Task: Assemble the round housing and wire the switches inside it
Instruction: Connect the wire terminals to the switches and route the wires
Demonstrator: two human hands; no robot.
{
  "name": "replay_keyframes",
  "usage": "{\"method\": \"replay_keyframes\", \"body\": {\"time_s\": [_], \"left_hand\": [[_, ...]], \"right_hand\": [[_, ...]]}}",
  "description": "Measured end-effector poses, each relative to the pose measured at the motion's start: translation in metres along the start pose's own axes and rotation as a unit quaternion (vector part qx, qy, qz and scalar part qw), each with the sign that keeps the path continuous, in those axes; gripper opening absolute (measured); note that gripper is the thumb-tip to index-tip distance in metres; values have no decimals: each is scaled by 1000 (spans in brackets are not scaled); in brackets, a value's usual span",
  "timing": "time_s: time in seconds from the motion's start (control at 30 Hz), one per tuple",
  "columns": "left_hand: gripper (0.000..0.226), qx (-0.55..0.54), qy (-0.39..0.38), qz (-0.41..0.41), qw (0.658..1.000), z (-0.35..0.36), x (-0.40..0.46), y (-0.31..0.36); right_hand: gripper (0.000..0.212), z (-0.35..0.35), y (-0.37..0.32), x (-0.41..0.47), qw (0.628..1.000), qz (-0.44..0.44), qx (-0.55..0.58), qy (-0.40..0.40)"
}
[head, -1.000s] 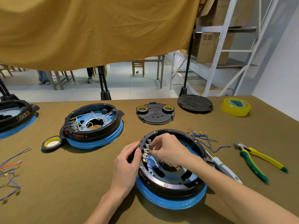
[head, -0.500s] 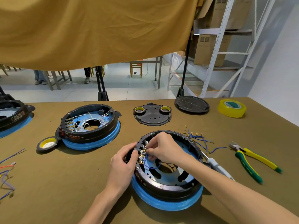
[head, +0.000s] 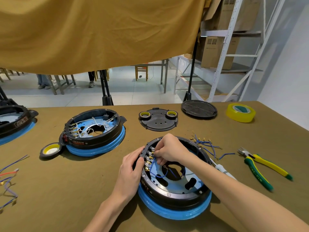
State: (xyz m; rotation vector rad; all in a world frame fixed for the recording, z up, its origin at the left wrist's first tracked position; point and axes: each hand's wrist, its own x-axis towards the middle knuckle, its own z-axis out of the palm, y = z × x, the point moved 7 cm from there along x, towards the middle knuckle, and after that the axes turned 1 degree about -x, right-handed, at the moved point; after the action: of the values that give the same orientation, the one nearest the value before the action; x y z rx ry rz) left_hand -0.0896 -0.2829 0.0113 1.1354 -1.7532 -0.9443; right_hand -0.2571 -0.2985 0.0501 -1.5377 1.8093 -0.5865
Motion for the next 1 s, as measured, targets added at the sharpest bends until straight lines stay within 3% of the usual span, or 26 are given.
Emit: {"method": "replay_keyframes", "body": {"time_s": [0.23, 0.33, 0.67, 1.0], "left_hand": [[33, -8, -2, 2, 1000, 0, -3, 0], [34, -17, 10, 3, 1000, 1, -3, 0], [32, 0, 18, 14, 1000, -2, -4, 2], [40, 32, 12, 15, 999, 0, -3, -1]], "right_hand": [[8, -3, 2, -12, 1000, -16, 5, 24], [6, -1, -2, -26, 990, -67, -94, 85], [11, 19, -12, -30, 989, -92, -116, 21], [8, 21, 10, -27, 997, -67, -13, -33]]}}
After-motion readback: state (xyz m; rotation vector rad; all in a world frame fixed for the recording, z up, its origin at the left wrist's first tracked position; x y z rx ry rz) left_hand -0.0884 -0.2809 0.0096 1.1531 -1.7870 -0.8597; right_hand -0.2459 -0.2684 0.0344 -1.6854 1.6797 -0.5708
